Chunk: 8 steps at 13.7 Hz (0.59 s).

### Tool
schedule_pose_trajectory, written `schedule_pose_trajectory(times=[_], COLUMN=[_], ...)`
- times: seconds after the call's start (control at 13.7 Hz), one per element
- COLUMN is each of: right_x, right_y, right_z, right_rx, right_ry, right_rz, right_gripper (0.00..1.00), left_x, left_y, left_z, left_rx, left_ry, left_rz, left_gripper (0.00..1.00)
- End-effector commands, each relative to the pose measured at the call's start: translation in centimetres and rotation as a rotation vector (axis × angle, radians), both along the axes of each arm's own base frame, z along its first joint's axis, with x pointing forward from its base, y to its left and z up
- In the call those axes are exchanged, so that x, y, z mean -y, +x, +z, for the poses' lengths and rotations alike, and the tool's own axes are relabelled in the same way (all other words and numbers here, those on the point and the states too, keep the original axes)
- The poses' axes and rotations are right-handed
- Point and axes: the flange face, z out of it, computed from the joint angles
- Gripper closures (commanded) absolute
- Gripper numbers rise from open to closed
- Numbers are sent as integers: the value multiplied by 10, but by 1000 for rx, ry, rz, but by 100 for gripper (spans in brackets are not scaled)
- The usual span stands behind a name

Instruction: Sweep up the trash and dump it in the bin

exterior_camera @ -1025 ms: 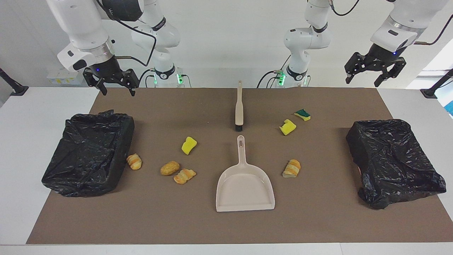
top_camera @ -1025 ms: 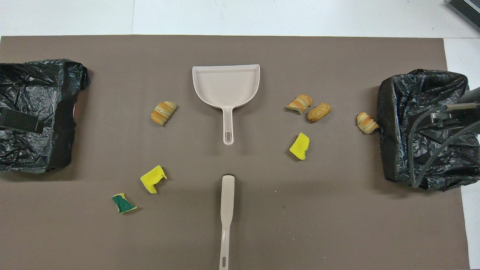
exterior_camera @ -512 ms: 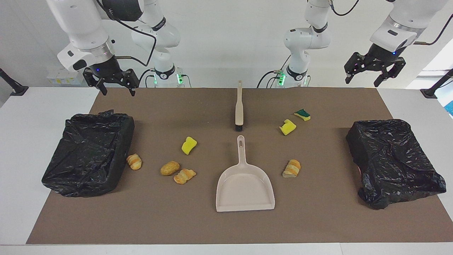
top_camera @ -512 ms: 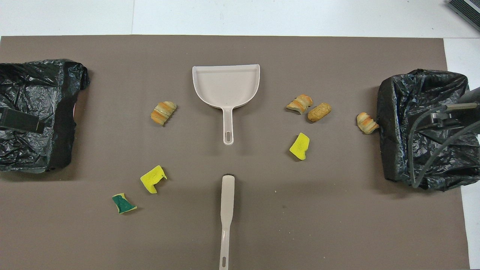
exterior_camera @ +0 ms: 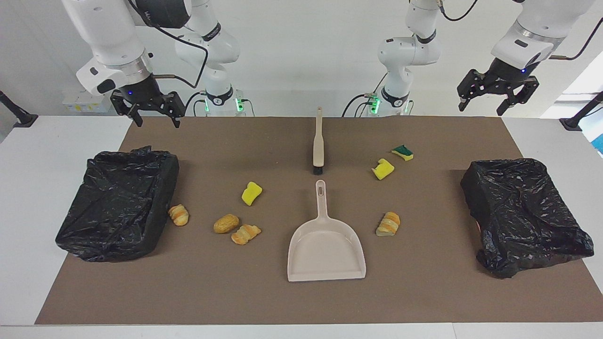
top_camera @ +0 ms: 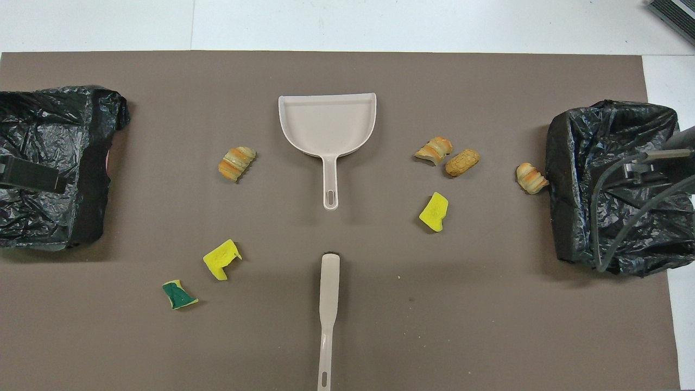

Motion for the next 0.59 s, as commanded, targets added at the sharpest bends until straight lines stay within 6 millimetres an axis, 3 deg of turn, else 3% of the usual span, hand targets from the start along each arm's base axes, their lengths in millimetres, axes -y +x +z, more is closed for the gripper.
schedule_pose_trajectory(times=[0.0,0.22,0.51], right_x=[0,-10,-19], right_y=[-7,-7,-15], right_z=[1,1,-25], right_rx=[-5,0,41], right_ry=[20,12,15], right_rz=[-20,2,120], right_gripper=[0,0,0], left_x=[2,2,8], left_y=[-7,-7,-8], left_z=[0,0,1], left_rx=[0,1,3], left_ry=[2,0,-1], left_rz=[9,8,0], left_gripper=[0,0,0])
